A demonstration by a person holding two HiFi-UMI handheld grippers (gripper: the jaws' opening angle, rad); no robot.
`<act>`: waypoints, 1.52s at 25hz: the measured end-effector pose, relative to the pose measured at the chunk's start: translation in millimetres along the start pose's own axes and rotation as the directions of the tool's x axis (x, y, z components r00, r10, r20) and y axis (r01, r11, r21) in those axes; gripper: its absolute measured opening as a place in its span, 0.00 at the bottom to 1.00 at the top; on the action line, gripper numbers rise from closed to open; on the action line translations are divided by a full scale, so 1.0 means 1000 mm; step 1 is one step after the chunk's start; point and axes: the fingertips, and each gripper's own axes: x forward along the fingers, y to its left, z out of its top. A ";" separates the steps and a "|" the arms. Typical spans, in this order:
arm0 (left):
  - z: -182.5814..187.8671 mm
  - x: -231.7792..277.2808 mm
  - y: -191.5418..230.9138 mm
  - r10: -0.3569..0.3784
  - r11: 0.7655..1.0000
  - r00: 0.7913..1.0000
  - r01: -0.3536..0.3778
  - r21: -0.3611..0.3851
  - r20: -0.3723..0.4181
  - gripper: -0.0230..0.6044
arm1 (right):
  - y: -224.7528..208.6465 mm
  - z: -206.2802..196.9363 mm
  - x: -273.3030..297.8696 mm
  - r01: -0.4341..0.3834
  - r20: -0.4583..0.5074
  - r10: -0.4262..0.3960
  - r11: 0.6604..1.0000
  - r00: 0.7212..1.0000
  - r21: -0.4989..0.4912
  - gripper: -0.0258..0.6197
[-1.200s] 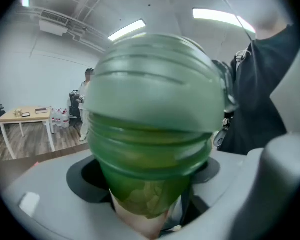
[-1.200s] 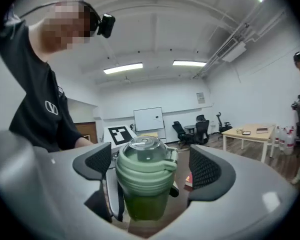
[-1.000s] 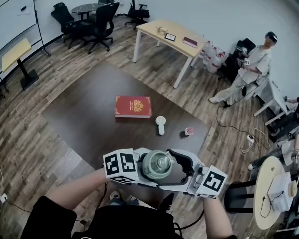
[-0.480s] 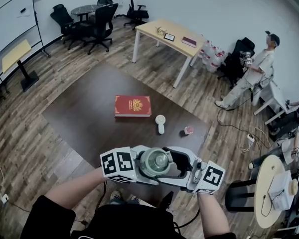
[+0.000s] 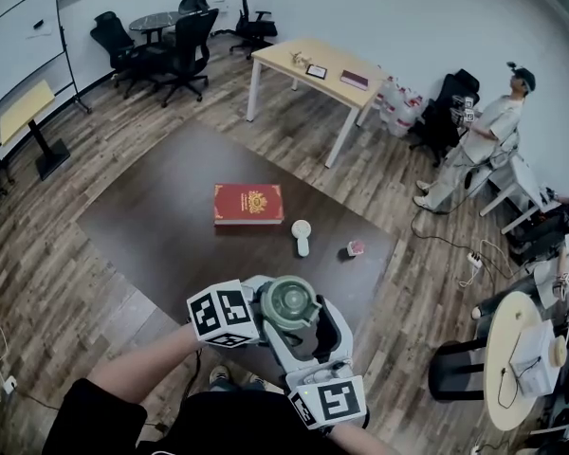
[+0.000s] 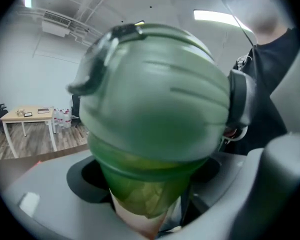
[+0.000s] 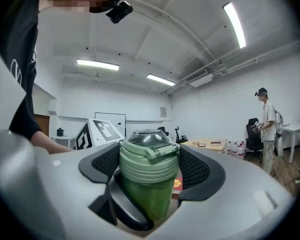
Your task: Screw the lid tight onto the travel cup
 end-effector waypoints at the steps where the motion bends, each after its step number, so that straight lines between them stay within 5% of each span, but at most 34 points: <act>1: 0.000 0.000 0.001 -0.001 1.000 1.000 0.001 -0.002 0.003 0.70 | 0.000 0.000 0.001 -0.006 0.002 0.006 1.000 1.000 -0.005 0.64; 4: 0.000 -0.001 0.001 -0.011 1.000 1.000 0.011 -0.013 0.015 0.70 | 0.002 0.002 0.001 -0.090 0.015 0.090 0.996 0.996 -0.006 0.64; 7: 0.002 -0.004 -0.003 -0.034 0.999 0.999 0.034 -0.020 0.027 0.70 | -0.003 0.008 -0.006 -0.270 0.049 0.269 0.962 0.962 0.025 0.66; 11: 0.006 -0.007 -0.016 -0.085 0.996 0.996 0.085 -0.013 0.027 0.70 | -0.009 0.012 -0.017 -0.579 0.031 0.579 0.815 0.815 -0.007 0.66; 16: 0.006 -0.004 -0.034 -0.152 0.988 0.988 0.152 -0.007 0.000 0.70 | 0.002 0.004 -0.020 -0.782 -0.092 0.777 0.623 0.623 -0.035 0.66; 18: 0.007 -0.004 -0.035 -0.157 0.988 0.988 0.157 -0.007 -0.002 0.70 | 0.004 0.005 -0.018 -0.818 -0.083 0.815 0.575 0.574 -0.007 0.66; 20: 0.007 -0.004 -0.035 -0.148 0.989 0.989 0.148 -0.004 -0.001 0.70 | 0.006 0.007 -0.018 -0.831 -0.062 0.830 0.556 0.554 0.008 0.65; 21: 0.007 -0.004 -0.033 -0.138 0.990 0.990 0.138 -0.002 -0.001 0.70 | 0.006 0.008 -0.018 -0.825 -0.050 0.825 0.564 0.563 0.010 0.64; 23: 0.007 -0.005 -0.027 -0.106 0.994 0.994 0.106 -0.005 0.001 0.70 | 0.005 0.008 -0.014 -0.779 -0.029 0.779 0.627 0.627 0.002 0.63; 28: 0.001 -0.009 -0.010 -0.029 0.998 1.000 0.029 -0.050 0.009 0.70 | 0.005 0.006 0.000 -0.429 0.011 0.429 0.903 0.903 0.024 0.63; 30: -0.001 -0.009 -0.006 -0.012 0.999 1.000 0.012 -0.053 0.007 0.70 | 0.006 0.003 0.003 -0.243 -0.005 0.244 0.970 0.970 0.017 0.63; 34: -0.001 -0.006 -0.006 -0.002 0.999 1.000 0.002 -0.038 0.004 0.70 | 0.008 0.001 0.001 0.005 -0.004 -0.005 0.999 1.000 -0.032 0.63; 38: 0.001 -0.004 -0.009 -0.008 0.999 1.000 0.008 -0.036 0.001 0.70 | 0.008 0.003 -0.002 0.032 0.004 -0.032 0.999 0.999 -0.027 0.63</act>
